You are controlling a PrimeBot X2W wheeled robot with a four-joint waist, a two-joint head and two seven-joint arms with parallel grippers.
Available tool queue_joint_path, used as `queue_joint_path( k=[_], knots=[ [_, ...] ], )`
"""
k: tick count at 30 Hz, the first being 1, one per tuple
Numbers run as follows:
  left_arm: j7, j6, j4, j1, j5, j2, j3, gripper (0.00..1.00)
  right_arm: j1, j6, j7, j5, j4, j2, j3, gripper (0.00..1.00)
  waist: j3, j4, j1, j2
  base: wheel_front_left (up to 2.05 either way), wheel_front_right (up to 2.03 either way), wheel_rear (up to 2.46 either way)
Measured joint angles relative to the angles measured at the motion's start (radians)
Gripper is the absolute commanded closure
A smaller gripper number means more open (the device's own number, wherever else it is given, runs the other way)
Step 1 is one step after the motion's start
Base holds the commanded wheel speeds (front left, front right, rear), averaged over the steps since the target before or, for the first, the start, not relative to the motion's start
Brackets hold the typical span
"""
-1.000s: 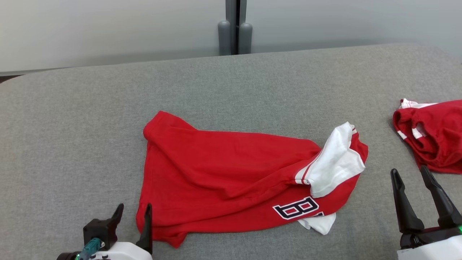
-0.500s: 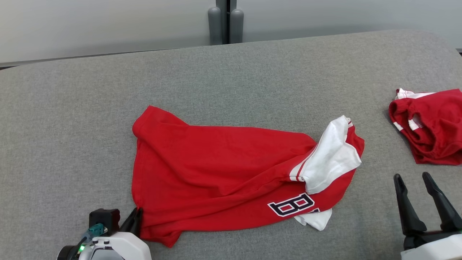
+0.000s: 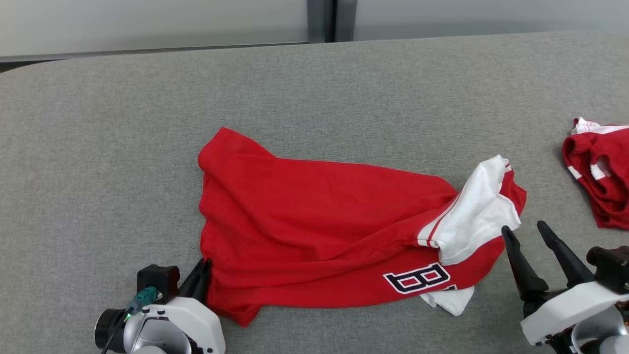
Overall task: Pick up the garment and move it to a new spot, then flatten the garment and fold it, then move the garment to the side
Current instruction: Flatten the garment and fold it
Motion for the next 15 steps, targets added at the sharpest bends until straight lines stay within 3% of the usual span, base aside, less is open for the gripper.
queue_joint_path(
  k=[8, 9, 10, 11, 12, 15],
  knots=[
    [-0.036, -0.009, 0.024, -0.033, 0.0, -0.018, -0.013, 1.0, -0.046, 0.0, -0.004, 0.005, 0.053, -0.012, 0.025, 0.0, 0.026, 0.028, 0.0, 0.0, 0.0, 0.0, 0.0],
    [-0.039, -0.009, 0.027, -0.037, 0.0, -0.019, -0.012, 1.0, -0.046, 0.0, -0.005, 0.006, 0.056, -0.012, 0.029, 0.14, 0.028, 0.028, 0.0, 0.0, 0.0, 0.0, 0.0],
    [-0.045, -0.009, 0.029, -0.038, 0.0, -0.019, -0.012, 1.0, -0.048, 0.0, -0.005, 0.008, 0.059, -0.012, 0.032, 0.55, 0.03, 0.027, 0.0, 0.0, 0.0, 0.0, 0.0],
    [-0.05, -0.009, 0.031, -0.039, 0.0, -0.019, -0.012, 1.0, -0.052, 0.0, -0.005, 0.009, 0.063, -0.012, 0.036, 0.65, 0.031, 0.026, 0.0, 0.0, 0.0, 0.0, 0.0],
    [-0.054, -0.009, 0.033, -0.04, 0.0, -0.019, -0.012, 1.0, -0.058, 0.0, -0.006, 0.009, 0.067, -0.012, 0.037, 1.0, 0.033, 0.025, 0.0, 0.0, 0.0, 0.0, 0.0],
    [-0.069, -0.016, 0.042, -0.051, -0.001, -0.021, -0.013, 1.0, -0.067, 0.0, -0.015, 0.007, 0.074, -0.016, 0.037, 1.0, 0.033, 0.029, 0.0, 0.0, 0.0, 0.0, 0.0]
  ],
)
